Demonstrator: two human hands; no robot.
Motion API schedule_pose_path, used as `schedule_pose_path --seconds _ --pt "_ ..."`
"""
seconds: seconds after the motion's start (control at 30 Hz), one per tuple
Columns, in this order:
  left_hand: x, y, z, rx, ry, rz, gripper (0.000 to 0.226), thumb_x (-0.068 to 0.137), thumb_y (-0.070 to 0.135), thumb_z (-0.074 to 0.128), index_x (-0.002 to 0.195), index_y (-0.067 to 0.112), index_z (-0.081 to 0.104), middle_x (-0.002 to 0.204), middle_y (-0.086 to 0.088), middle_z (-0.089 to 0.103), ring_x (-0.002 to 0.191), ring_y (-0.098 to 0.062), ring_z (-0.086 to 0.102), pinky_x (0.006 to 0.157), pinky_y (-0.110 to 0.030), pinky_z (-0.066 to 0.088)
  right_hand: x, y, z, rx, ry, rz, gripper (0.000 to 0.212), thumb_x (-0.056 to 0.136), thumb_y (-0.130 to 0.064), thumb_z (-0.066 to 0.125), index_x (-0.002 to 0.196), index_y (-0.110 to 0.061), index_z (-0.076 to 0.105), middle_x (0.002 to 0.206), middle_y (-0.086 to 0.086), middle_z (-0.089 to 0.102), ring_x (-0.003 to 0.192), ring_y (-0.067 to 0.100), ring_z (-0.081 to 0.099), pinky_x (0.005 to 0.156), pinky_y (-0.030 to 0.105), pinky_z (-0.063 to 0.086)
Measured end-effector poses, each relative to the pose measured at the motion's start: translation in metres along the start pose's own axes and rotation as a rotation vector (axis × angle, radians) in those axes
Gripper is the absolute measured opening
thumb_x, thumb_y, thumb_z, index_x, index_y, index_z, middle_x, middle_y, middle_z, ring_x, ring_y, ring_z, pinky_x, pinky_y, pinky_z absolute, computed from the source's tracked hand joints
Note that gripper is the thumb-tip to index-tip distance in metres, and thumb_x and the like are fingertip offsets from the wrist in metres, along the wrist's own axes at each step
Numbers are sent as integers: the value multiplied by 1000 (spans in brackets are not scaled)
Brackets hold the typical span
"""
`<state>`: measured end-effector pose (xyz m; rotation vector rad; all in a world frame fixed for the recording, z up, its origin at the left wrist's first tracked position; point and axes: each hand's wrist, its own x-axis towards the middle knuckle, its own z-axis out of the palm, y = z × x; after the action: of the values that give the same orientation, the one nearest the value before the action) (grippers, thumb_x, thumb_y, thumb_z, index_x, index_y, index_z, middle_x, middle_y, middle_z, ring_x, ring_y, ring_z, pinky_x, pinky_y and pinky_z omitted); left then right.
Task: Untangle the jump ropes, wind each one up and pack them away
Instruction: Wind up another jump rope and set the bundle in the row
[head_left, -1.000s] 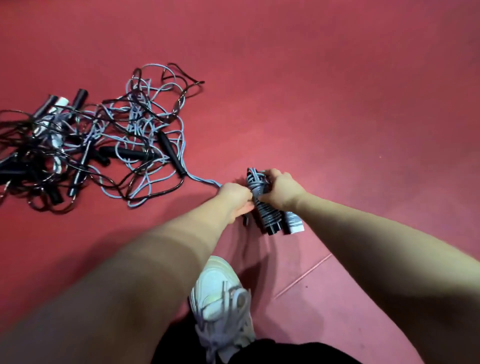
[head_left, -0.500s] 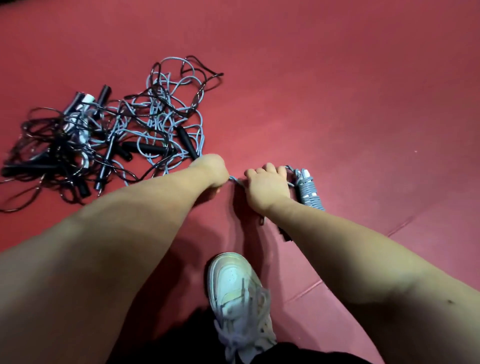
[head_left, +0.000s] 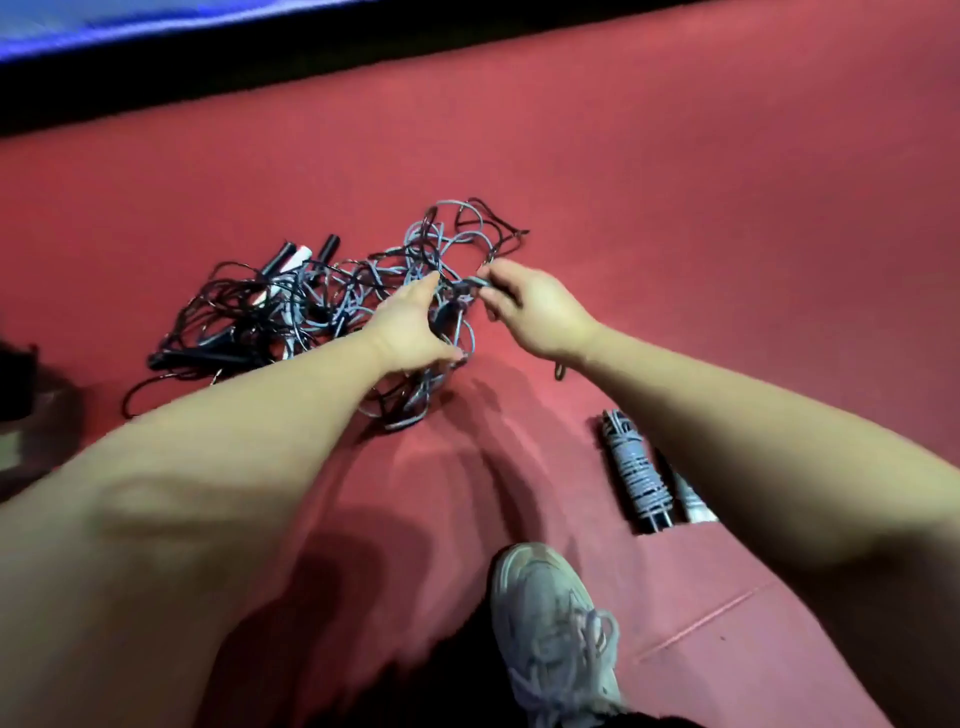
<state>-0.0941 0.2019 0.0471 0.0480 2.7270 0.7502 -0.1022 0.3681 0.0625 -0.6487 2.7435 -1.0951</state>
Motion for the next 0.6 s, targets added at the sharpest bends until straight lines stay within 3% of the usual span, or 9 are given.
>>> schedule_pose_path --seconds 0.07,0.2,0.33,0.43,0.5,0.57,0.6 --pt "-8 7 -28 -199 109 82 73 79 18 75 142 15 38 136 -6 49 127 -18 45 96 -15 29 10 -44 -28 40 35 -144 12 96 -11 46 97 -15 58 72 -16 49 73 12 49 72 28 37" --pt "-30 20 -79 -338 254 111 16 92 18 59 107 16 60 102 2 60 98 -15 56 74 -8 37 23 -127 -76 375 184 -291 20 96 -9 42 87 -23 52 67 -9 49 55 -5 45 58 9 34" --pt "-57 13 -116 -260 273 89 20 99 26 47 111 15 56 106 -1 63 92 -15 54 77 -23 38 38 -184 -112 671 355 -310 21 98 -9 40 83 -18 50 64 -5 45 44 -3 36 47 11 28" --pt "-80 -3 -129 -141 250 68 12 98 27 47 98 17 54 95 -4 62 83 -19 54 71 -28 40 51 -188 -124 798 499 -199 20 98 -14 41 80 -19 50 63 -6 45 42 2 31 44 17 25" --pt "-98 -14 -133 -155 286 59 13 98 24 46 91 17 53 88 -2 63 80 -19 54 67 -28 39 59 -178 -120 757 578 -40 21 94 -21 42 75 -20 50 63 -6 46 45 5 34 46 20 27" --pt "-116 -20 -138 -293 338 68 18 99 21 44 83 20 51 78 0 63 74 -19 58 63 -27 39 59 -165 -108 417 527 219 19 96 -25 41 89 -15 56 79 -1 57 65 12 51 59 27 39" --pt "-123 -20 -144 -394 367 74 21 99 18 44 80 21 50 74 1 62 72 -18 60 64 -28 42 55 -156 -100 160 433 394 24 96 -29 44 110 -11 54 100 6 58 88 18 56 75 31 43"
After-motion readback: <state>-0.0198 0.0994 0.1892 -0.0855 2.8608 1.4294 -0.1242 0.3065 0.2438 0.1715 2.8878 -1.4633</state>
